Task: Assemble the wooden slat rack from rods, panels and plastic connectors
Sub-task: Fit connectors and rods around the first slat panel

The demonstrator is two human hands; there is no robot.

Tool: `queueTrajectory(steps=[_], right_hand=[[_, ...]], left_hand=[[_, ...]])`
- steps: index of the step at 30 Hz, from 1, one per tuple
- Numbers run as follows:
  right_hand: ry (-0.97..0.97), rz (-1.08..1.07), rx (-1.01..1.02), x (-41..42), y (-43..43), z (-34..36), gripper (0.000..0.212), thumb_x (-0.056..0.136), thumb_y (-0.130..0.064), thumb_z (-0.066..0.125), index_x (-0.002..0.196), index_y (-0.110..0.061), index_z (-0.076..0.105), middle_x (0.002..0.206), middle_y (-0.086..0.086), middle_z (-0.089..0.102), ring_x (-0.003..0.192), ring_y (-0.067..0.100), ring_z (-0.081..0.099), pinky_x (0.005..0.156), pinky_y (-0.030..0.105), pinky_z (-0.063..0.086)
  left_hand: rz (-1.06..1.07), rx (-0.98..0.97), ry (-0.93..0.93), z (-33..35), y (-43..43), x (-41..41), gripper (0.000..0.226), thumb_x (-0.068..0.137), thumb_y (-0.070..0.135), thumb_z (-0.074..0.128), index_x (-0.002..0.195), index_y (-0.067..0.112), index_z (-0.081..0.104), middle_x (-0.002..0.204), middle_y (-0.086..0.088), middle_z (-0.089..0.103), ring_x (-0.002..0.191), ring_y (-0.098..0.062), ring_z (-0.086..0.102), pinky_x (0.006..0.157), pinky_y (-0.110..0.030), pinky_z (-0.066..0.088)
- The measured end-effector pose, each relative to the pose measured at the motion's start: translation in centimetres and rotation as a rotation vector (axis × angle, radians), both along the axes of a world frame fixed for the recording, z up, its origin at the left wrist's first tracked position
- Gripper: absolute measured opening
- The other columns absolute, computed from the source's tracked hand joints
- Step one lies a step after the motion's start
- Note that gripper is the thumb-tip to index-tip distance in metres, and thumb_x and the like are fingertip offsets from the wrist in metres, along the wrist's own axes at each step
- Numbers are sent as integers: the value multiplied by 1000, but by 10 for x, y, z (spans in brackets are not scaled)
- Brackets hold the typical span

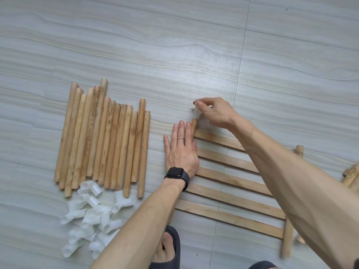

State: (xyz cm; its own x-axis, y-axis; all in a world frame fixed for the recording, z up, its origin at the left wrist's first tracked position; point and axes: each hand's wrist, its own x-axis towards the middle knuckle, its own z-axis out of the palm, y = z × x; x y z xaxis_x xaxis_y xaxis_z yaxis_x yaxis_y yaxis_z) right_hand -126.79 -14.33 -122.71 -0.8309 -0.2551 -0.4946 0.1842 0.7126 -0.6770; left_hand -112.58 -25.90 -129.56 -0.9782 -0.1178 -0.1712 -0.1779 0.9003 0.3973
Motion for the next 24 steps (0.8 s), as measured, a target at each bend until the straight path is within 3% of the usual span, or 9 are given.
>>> queueTrajectory(steps=[5,10,12,15,17,24], right_hand=[[-55,112,41,-16,3,8,29,105,-29,53,126,-22,71,132,-3,67,119,11,58,95,21,39],[-110,18,43,-12,4,3,38,99,-48,57,123,-23,72,121,0,71,109,18,63,103,36,50],[-120,4,67,-16,3,3,46,93,-59,61,119,-22,71,112,-3,66,100,16,58,97,32,49],[-232,-11,-5,-28,4,4,30,91,-43,73,108,-17,71,110,7,65,93,15,55,74,25,48],[-311,-30,-64,-33,8,7,29,88,-34,79,107,-13,74,117,3,71,92,12,58,63,20,44],[-274,-61,-97,-32,12,-1,27,87,-37,79,104,-16,79,116,-6,73,105,8,64,66,17,44]], left_hand=[[-8,-3,8,-1,1,1,60,105,31,29,159,21,5,167,2,3,153,-15,-3,122,-45,-7],[-4,-1,2,-2,0,2,61,105,31,28,159,21,5,167,2,2,153,-15,-6,122,-45,-8],[-10,-7,-10,-2,1,1,61,105,32,28,159,23,2,167,2,-1,153,-16,-8,123,-48,-6],[-21,-10,-21,-1,3,2,60,105,34,26,159,24,2,167,1,-1,153,-17,-8,123,-50,-4],[-27,-10,-26,-1,3,3,59,105,35,25,159,25,1,167,1,-2,153,-17,-8,123,-50,-4],[-37,-22,-29,-3,2,4,59,105,37,23,159,25,0,167,0,-2,153,-18,-8,123,-50,-3]])
